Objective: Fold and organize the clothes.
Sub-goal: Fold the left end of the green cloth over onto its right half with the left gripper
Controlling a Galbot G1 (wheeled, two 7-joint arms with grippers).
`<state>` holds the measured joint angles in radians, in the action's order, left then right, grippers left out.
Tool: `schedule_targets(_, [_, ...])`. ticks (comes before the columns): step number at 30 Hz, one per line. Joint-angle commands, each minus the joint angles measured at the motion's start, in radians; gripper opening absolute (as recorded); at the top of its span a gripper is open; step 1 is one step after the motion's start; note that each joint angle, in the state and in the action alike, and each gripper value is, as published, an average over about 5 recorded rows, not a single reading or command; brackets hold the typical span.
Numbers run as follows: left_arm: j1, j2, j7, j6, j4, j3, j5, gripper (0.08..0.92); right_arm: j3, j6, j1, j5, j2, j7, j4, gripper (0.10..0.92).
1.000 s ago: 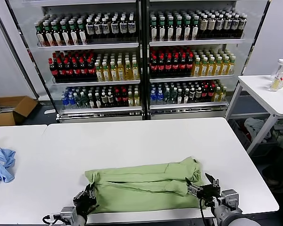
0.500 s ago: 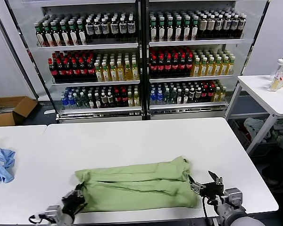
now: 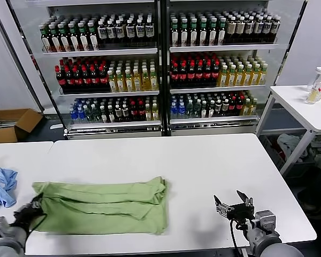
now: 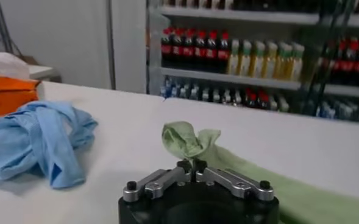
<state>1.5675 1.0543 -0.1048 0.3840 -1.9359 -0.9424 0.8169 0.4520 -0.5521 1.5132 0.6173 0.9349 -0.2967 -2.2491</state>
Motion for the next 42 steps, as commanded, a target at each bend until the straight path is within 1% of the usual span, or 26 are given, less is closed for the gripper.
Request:
schedule_targets(1, [-0.004, 0.058, 0.030, 0.079, -0.218, -0.032, 0.510, 0.089, -0.007, 0.000, -0.007, -0.001, 0.000, -0.001, 0.003, 0.823])
schedule_targets(4, [-0.010, 0.118, 0.037, 0.090, -0.269, 0.067, 0.575, 0.089, -0.007, -0.001, -0.005, -0.001, -0.002, -0.001, 0.004, 0.823])
schedule_targets(7, [-0.023, 0.173, 0.046, 0.093, -0.289, 0.149, 0.612, 0.089, -0.005, 0.001, -0.006, -0.001, -0.001, -0.001, 0.008, 0.822])
schedule_targets(9, [-0.036, 0.207, 0.048, 0.091, -0.289, 0.206, 0.621, 0.089, -0.005, 0.002, -0.007, -0.001, 0.003, 0.000, 0.013, 0.823])
schedule_targets(13, [-0.059, 0.249, 0.047, 0.082, -0.259, 0.323, 0.589, 0.089, -0.014, 0.004, -0.011, -0.004, 0.009, 0.001, 0.021, 0.823])
schedule_targets(18, [-0.088, 0.276, 0.044, 0.066, -0.182, 0.441, 0.496, 0.089, -0.027, 0.005, -0.022, -0.007, 0.015, 0.001, 0.028, 0.822])
schedule_targets(23, [-0.133, 0.300, 0.024, 0.037, -0.114, 0.506, 0.450, 0.089, -0.025, 0.005, -0.027, -0.003, 0.008, 0.002, 0.031, 0.823])
schedule_targets(29, [-0.162, 0.305, 0.025, 0.033, -0.071, 0.561, 0.376, 0.089, -0.024, 0.006, -0.035, 0.000, 0.003, 0.002, 0.039, 0.822])
schedule_targets(33, [-0.157, 0.293, 0.057, 0.056, -0.077, 0.586, 0.324, 0.092, -0.031, 0.006, -0.044, -0.001, 0.004, 0.002, 0.046, 0.823])
schedule_targets(35, [-0.153, 0.287, 0.078, 0.063, -0.086, 0.596, 0.290, 0.117, -0.035, 0.006, -0.050, -0.001, 0.004, 0.001, 0.050, 0.823])
schedule_targets(37, [-0.154, 0.283, 0.094, 0.064, -0.095, 0.602, 0.255, 0.167, -0.041, 0.005, -0.055, -0.001, 0.004, 0.001, 0.054, 0.823])
schedule_targets(42, [-0.160, 0.278, 0.112, 0.061, -0.114, 0.594, 0.211, 0.321, -0.053, 0.004, -0.069, -0.001, 0.003, 0.000, 0.059, 0.823])
